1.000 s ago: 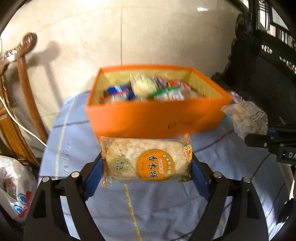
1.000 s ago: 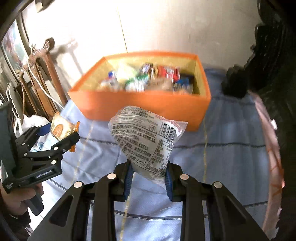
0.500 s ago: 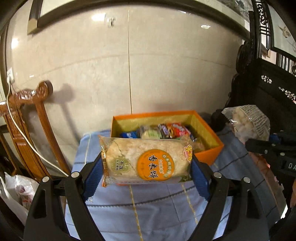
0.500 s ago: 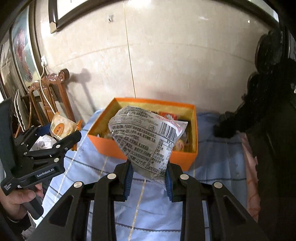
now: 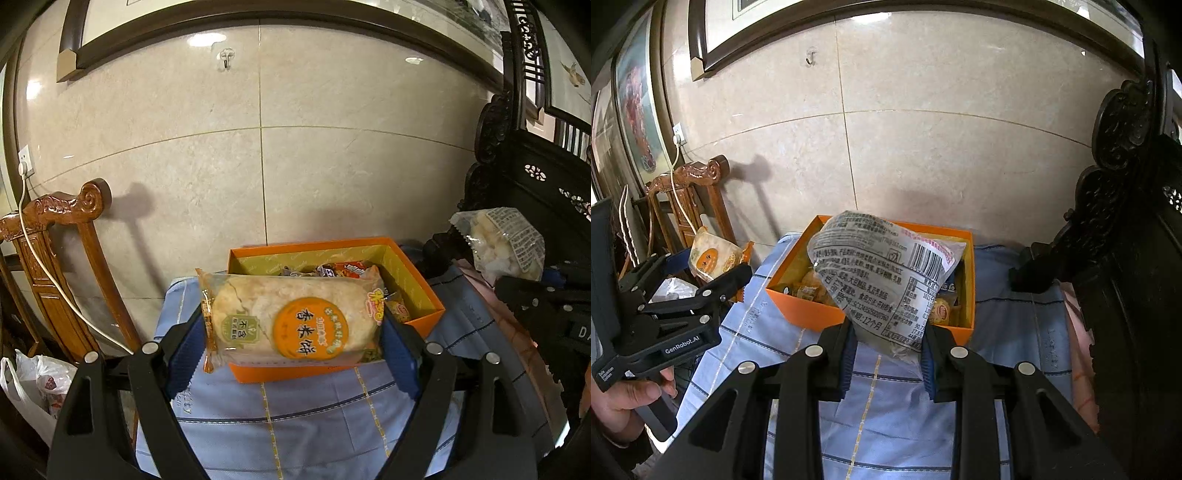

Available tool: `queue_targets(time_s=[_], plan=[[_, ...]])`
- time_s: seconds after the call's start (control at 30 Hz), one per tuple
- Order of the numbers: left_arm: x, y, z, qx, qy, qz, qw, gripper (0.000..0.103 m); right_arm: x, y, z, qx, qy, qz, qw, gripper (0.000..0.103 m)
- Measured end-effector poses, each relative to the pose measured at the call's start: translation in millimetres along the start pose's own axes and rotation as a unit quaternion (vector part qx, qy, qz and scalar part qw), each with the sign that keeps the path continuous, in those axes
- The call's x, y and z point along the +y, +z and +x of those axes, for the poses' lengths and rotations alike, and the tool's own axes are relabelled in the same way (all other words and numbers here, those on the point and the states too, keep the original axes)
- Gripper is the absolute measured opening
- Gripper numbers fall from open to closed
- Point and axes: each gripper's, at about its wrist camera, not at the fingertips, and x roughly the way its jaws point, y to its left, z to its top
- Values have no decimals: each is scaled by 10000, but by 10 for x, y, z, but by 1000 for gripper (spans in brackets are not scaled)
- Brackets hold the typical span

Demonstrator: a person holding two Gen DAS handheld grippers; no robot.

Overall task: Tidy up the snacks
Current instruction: 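Carry clear bag with right tool while left tool carries bread roll, drop into box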

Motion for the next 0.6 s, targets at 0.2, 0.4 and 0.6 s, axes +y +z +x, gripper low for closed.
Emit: queue_targets(time_s=[0.2,0.4,0.6], plan=[[15,-24,98,100,-2,-28,9999,82,-11,-28,71,87,-5,48,10000,29],[6,-57,214,196,18,-43,9998,82,-25,-55,160,158,-27,113,9998,29],[29,-36,335,246,45,-74,9997,82,-42,-18,253,190,-51,144,9997,29]])
